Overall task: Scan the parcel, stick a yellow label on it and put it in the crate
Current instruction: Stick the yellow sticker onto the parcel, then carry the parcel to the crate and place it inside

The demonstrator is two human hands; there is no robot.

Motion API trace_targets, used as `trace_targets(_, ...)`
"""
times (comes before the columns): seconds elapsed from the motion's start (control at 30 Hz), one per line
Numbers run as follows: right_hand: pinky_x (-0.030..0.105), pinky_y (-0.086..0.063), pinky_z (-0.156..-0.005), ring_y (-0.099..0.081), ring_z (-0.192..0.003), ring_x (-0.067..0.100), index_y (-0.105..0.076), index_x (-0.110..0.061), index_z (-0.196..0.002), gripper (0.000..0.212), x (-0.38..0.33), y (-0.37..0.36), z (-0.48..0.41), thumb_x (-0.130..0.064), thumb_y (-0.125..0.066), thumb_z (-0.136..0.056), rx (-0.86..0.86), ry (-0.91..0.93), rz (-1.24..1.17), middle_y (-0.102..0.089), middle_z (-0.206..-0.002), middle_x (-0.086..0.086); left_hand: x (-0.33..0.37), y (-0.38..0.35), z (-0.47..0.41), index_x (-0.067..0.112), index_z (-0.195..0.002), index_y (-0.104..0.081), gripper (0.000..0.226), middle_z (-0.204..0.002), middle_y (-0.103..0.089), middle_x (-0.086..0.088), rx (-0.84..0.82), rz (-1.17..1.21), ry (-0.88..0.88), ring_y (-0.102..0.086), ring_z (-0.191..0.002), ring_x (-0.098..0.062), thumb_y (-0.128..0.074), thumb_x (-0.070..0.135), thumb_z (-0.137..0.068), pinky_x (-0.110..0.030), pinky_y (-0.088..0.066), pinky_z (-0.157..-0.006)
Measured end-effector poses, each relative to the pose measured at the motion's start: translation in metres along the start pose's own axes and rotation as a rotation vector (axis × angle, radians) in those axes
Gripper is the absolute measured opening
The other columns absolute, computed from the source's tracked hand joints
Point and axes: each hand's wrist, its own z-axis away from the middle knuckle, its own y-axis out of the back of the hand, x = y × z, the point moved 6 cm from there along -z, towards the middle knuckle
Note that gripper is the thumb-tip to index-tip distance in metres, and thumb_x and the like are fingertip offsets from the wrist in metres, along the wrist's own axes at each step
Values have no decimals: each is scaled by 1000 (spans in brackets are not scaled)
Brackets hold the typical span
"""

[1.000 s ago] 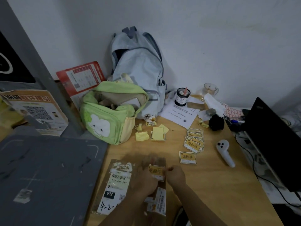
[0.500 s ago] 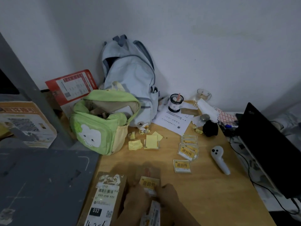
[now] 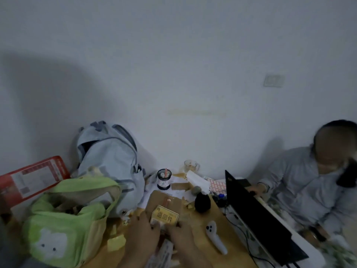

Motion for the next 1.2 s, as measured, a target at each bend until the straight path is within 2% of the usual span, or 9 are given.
trace_targets(0.07, 49, -54, -91, -65, -102, 38, -67, -14, -79, 4, -24, 26, 14, -15, -64, -77, 24, 14, -69, -71, -89, 16, 34, 10, 5, 14, -129, -46, 45, -126, -52, -13, 31, 14, -67, -54, -112, -31, -50, 36, -91, -35, -47, -87)
trace_targets(0.1, 43, -56, -88, -63, -106, 39, -63, -15, -82, 6, -37, 41, 24, -10, -61, -80, 57, 38, -118, -69, -95, 21, 48, 13, 5, 15, -123, -49, 38, -119, -54, -13, 46, 53, -116, -58, -105, -30, -51, 35, -91, -36, -49, -85)
trace_targets(0.27, 33, -52, -70, -67, -92, 34, -65, -11, -104, 23, -78, 114, 74, -5, -55, -84, 241, 179, -231, -70, -99, 16, 114, 6, 15, 32, -95, -57, 17, -101, -64, -4, -58, 186, -370, -64, -80, -16, -55, 43, -82, -32, -55, -69)
trace_targets(0.4, 34, -54, -76, -64, -79, 18, -61, -14, -94, 11, -82, 164, 121, -5, -56, -87, 386, 190, -253, -68, -92, 5, 168, 11, 50, 25, -104, -61, 26, -106, -61, -6, -115, 213, -527, -61, -89, -20, -58, 40, -83, -31, -49, -68)
trace_targets(0.47, 33, -56, -77, -67, -83, 19, -62, -12, -103, 18, -76, 187, 150, -8, -57, -87, 473, 200, -283, -70, -93, 4, 191, 11, 76, 24, -111, -59, 32, -110, -58, -6, -139, 238, -599, -60, -95, -22, -59, 42, -84, -32, -48, -73)
trace_targets(0.57, 29, -55, -67, -69, -80, 17, -66, -18, -104, 22, -57, 215, 202, -10, -57, -85, 612, 211, -321, -73, -91, 1, 214, 3, 121, 23, -126, -52, 43, -121, -51, -5, -221, 272, -680, -57, -109, -23, -57, 41, -87, -30, -47, -82)
trace_targets(0.7, 32, -56, -72, -70, -88, 23, -67, -15, -105, 24, -12, 241, 287, -7, -57, -84, 831, 170, -393, -74, -96, 5, 232, -29, 192, 21, -133, -48, 55, -133, -47, -7, -423, 311, -795, -54, -118, -23, -58, 43, -85, -37, -48, -96)
trace_targets(0.9, 22, -44, -53, -66, -72, 11, -64, -16, -108, 24, 74, 272, 426, -7, -55, -87, 1093, 61, -533, -72, -95, 2, 259, -77, 340, 23, -113, -60, 34, -115, -55, -4, -768, 352, -965, -59, -94, -18, -62, 32, -80, -36, -53, -83)
trace_targets(1.2, 28, -48, -61, -68, -79, 15, -70, -26, -98, 23, 193, 306, 650, -12, -56, -88, 1470, -60, -661, -74, -92, 0, 273, -120, 590, 18, -117, -58, 32, -117, -47, -4, -1172, 321, -1155, -51, -91, -17, -60, 26, -85, -31, -45, -80)
